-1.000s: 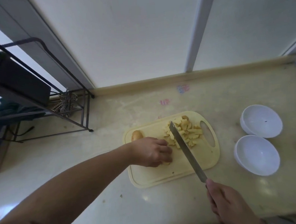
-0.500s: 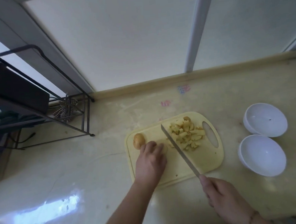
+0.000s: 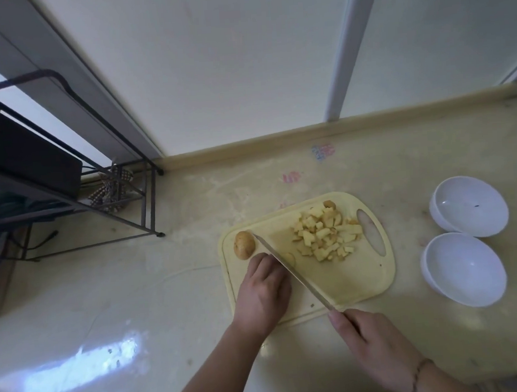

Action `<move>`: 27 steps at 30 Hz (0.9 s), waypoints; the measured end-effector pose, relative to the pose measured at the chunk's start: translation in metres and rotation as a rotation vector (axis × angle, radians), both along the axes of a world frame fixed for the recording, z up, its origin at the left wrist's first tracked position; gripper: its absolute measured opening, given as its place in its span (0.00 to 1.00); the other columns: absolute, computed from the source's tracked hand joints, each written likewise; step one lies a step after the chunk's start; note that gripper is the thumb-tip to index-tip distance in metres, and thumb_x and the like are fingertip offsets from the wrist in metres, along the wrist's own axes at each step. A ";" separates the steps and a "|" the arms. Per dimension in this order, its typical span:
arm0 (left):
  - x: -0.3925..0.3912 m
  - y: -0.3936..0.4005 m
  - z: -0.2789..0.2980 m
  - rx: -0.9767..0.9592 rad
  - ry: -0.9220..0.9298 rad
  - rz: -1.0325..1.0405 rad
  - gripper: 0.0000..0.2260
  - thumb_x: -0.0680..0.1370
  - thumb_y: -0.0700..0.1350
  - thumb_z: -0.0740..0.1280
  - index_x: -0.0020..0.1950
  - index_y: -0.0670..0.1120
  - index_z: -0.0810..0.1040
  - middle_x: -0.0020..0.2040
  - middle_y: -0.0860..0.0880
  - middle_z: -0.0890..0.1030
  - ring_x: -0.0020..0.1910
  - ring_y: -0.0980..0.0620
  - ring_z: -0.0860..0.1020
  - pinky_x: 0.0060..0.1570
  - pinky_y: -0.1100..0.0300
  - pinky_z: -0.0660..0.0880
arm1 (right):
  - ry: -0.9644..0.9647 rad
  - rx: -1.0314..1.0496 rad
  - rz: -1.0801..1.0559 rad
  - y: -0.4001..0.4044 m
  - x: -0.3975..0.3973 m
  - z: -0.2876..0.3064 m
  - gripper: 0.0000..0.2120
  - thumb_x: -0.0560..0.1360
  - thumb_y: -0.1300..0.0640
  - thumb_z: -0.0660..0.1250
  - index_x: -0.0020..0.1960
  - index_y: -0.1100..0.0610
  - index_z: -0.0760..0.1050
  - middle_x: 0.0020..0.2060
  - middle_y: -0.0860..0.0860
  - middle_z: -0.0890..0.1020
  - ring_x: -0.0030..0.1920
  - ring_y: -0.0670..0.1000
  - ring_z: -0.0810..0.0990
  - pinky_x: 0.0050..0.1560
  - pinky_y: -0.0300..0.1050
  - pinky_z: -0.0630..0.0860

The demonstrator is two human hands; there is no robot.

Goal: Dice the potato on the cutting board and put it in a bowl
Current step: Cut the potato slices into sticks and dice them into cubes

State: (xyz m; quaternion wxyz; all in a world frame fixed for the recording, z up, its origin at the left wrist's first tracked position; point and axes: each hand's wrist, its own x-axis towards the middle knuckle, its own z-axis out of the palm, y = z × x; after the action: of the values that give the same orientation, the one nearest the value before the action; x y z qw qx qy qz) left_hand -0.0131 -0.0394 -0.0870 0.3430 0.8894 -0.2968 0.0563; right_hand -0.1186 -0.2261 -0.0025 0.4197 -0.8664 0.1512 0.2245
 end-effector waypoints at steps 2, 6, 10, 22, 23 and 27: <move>0.000 0.000 0.000 -0.009 0.018 0.008 0.10 0.73 0.35 0.74 0.54 0.42 0.84 0.57 0.47 0.81 0.58 0.43 0.77 0.60 0.59 0.73 | 0.007 -0.019 -0.005 -0.001 -0.006 -0.003 0.27 0.69 0.29 0.47 0.30 0.51 0.65 0.24 0.48 0.75 0.28 0.45 0.73 0.33 0.38 0.68; -0.001 -0.002 -0.001 -0.033 0.039 0.030 0.11 0.72 0.34 0.75 0.53 0.42 0.84 0.56 0.47 0.81 0.58 0.44 0.77 0.61 0.60 0.73 | 0.013 -0.080 -0.041 0.000 -0.017 -0.008 0.40 0.59 0.17 0.34 0.30 0.50 0.65 0.24 0.49 0.75 0.29 0.43 0.75 0.34 0.38 0.70; 0.002 -0.001 -0.003 -0.048 0.015 0.023 0.10 0.72 0.35 0.74 0.52 0.42 0.84 0.56 0.47 0.81 0.57 0.44 0.77 0.61 0.61 0.72 | -0.006 -0.105 -0.007 0.017 -0.001 -0.009 0.32 0.67 0.26 0.37 0.34 0.50 0.67 0.29 0.48 0.77 0.35 0.46 0.77 0.39 0.43 0.71; -0.004 0.010 -0.005 -0.080 0.009 0.039 0.06 0.72 0.34 0.74 0.48 0.39 0.83 0.51 0.45 0.79 0.54 0.46 0.76 0.58 0.60 0.74 | -0.051 -0.006 -0.074 0.012 0.005 0.000 0.25 0.71 0.32 0.46 0.29 0.50 0.65 0.24 0.48 0.72 0.27 0.44 0.72 0.32 0.36 0.69; -0.004 0.010 -0.005 -0.083 0.016 0.051 0.06 0.72 0.34 0.74 0.48 0.39 0.83 0.50 0.45 0.79 0.53 0.46 0.77 0.57 0.59 0.75 | -0.062 -0.003 -0.065 0.013 0.003 0.000 0.26 0.71 0.32 0.46 0.29 0.51 0.65 0.24 0.49 0.72 0.28 0.44 0.72 0.33 0.36 0.68; -0.004 0.009 -0.007 -0.076 0.049 0.062 0.05 0.73 0.34 0.73 0.48 0.39 0.84 0.50 0.46 0.81 0.52 0.46 0.78 0.55 0.58 0.76 | -0.067 0.014 -0.027 0.014 -0.007 0.005 0.26 0.70 0.32 0.47 0.30 0.53 0.65 0.24 0.51 0.72 0.30 0.45 0.73 0.33 0.36 0.66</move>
State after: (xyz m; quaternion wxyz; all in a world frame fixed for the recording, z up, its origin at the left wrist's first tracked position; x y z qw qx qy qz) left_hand -0.0166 -0.0302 -0.0939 0.3818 0.8856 -0.2584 0.0563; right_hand -0.1252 -0.2119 0.0023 0.4335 -0.8684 0.1470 0.1906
